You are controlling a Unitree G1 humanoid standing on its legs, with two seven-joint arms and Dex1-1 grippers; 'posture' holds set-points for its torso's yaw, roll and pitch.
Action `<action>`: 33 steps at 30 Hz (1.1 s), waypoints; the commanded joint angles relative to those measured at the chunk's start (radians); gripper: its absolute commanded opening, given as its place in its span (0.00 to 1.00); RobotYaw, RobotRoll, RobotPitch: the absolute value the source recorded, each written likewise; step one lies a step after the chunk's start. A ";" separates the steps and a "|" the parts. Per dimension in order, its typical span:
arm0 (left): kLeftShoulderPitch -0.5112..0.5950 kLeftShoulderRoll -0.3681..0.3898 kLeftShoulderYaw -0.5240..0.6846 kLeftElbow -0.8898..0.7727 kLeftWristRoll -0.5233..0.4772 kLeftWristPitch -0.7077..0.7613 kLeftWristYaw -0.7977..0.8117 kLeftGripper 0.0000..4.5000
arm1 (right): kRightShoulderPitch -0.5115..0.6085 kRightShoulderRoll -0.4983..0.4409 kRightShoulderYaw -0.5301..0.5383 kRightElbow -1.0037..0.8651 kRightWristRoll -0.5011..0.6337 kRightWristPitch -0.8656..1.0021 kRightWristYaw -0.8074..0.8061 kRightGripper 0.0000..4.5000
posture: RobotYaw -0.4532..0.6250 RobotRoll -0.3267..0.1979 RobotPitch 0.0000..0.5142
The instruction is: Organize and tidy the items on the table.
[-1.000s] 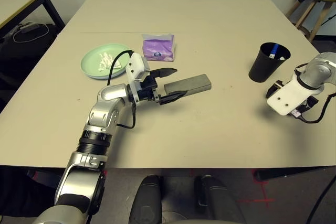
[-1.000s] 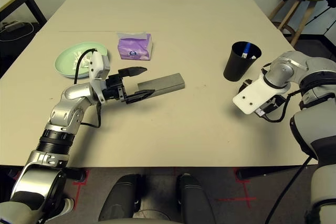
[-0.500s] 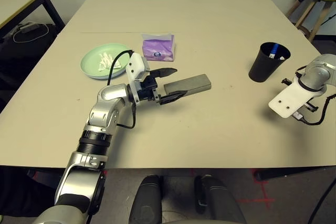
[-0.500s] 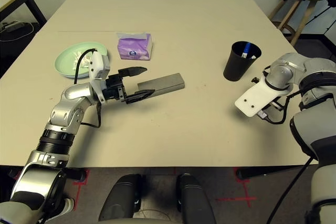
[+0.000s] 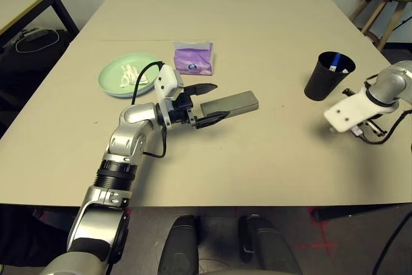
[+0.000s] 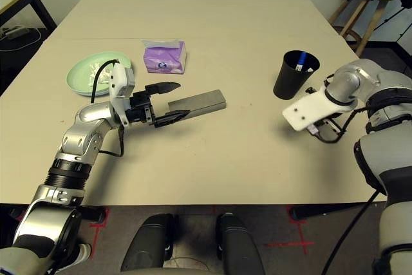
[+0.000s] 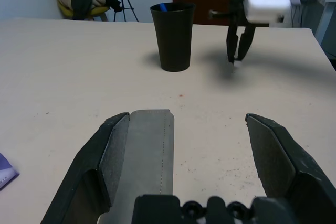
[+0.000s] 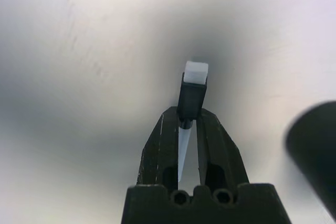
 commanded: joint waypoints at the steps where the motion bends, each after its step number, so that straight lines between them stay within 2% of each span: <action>1: -0.016 0.006 -0.011 0.026 0.001 -0.014 -0.016 1.00 | -0.056 0.003 -0.091 -0.014 0.149 0.133 0.137 0.07 | 0.62 0.62 0.18; 7: -0.039 0.001 -0.013 0.052 0.003 -0.029 -0.027 1.00 | -0.090 0.016 -0.124 -0.109 0.474 0.408 0.147 0.07 | 0.61 0.62 0.15; 12: -0.055 -0.002 -0.021 0.070 0.006 -0.038 -0.040 1.00 | -0.027 0.021 -0.256 -0.229 0.712 0.622 0.147 0.07 | 0.59 0.62 0.14; 17: -0.065 -0.003 -0.024 0.092 0.010 -0.045 -0.053 1.00 | 0.086 0.046 -0.421 -0.313 0.803 0.735 0.094 0.07 | 0.57 0.62 0.14; 26: -0.080 -0.012 -0.032 0.111 0.010 -0.048 -0.061 1.00 | 0.262 0.144 -0.716 -0.569 0.981 0.878 -0.303 0.07 | 0.54 0.62 0.13; 29: -0.086 -0.015 -0.036 0.122 0.011 -0.054 -0.063 1.00 | 0.295 0.169 -0.779 -0.683 1.014 0.940 -0.462 0.07 | 0.53 0.62 0.13; 33: -0.090 -0.022 -0.038 0.132 0.012 -0.061 -0.061 1.00 | 0.309 0.158 -0.801 -0.813 1.021 1.066 -0.634 0.07 | 0.53 0.62 0.13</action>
